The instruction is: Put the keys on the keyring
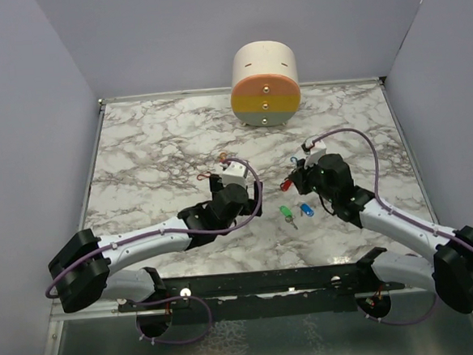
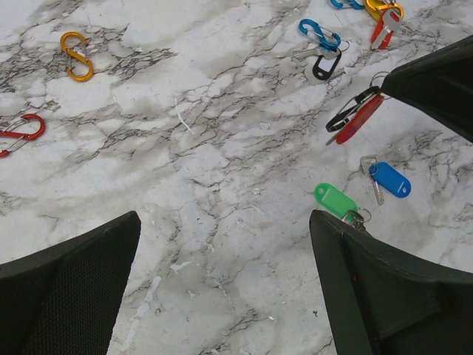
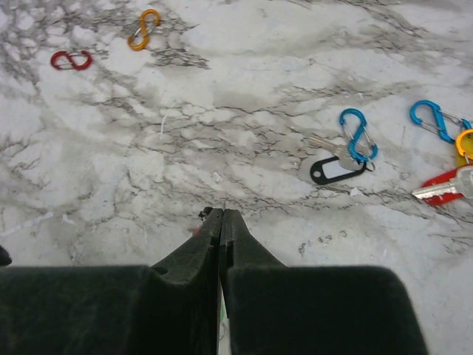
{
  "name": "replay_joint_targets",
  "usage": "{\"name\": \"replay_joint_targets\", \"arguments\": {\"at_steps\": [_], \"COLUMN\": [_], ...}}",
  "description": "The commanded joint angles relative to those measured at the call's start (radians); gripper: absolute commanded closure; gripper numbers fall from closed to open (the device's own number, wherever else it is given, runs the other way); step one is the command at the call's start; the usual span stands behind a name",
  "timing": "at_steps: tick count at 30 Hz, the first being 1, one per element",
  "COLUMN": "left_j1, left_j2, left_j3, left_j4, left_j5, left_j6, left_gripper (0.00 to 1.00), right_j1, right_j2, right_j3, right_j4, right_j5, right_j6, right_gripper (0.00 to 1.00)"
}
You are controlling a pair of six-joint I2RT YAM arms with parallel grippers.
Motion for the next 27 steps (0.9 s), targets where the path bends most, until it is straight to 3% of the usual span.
{"name": "replay_joint_targets", "arguments": {"at_steps": [1,7,27], "left_j1": [0.000,0.000,0.002], "left_j2": [-0.024,-0.028,-0.036], "left_j3": [-0.028,-0.054,-0.088], "left_j4": [0.031,0.042,0.066], "left_j5": [-0.046,-0.024,-0.010], "left_j6": [-0.013,-0.024,-0.029], "left_gripper": [0.01,0.01,0.01], "right_j1": [0.000,-0.015,-0.120], "right_j2": [0.029,0.116,0.162], "right_j3": [0.076,0.142,0.102], "right_j4": [-0.062,-0.118,-0.164], "right_j5": [0.190,0.307,0.394], "right_j6": [0.082,0.139,0.269], "right_gripper": [0.99,0.99,0.99]}}
